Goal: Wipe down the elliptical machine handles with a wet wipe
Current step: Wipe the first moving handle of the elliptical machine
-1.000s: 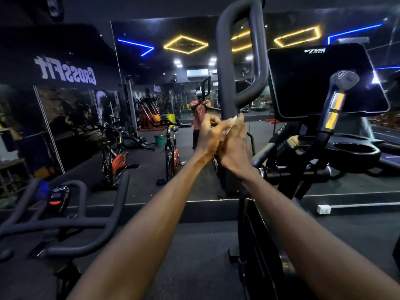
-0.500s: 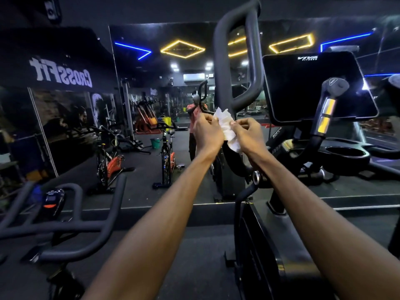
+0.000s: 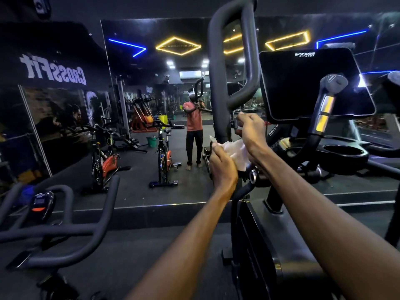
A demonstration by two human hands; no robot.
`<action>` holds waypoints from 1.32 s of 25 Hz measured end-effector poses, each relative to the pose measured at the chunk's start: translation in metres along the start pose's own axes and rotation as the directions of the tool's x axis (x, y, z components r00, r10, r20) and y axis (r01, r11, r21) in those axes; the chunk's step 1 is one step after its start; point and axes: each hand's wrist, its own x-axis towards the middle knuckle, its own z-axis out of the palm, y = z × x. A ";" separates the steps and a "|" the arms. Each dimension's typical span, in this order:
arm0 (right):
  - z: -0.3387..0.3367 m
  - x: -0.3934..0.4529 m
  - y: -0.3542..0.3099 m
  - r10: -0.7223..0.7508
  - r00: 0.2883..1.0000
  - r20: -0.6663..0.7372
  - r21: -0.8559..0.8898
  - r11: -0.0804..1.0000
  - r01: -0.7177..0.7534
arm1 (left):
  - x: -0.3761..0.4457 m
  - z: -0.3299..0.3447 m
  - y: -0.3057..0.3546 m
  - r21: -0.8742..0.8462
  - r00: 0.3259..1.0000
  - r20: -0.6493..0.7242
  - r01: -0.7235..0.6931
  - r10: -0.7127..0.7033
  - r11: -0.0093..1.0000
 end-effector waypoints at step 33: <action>-0.037 -0.001 0.088 0.266 0.949 0.169 0.436 0.844 -0.314 | -0.006 0.046 -0.064 -0.623 0.839 0.031 0.442 -0.544 0.645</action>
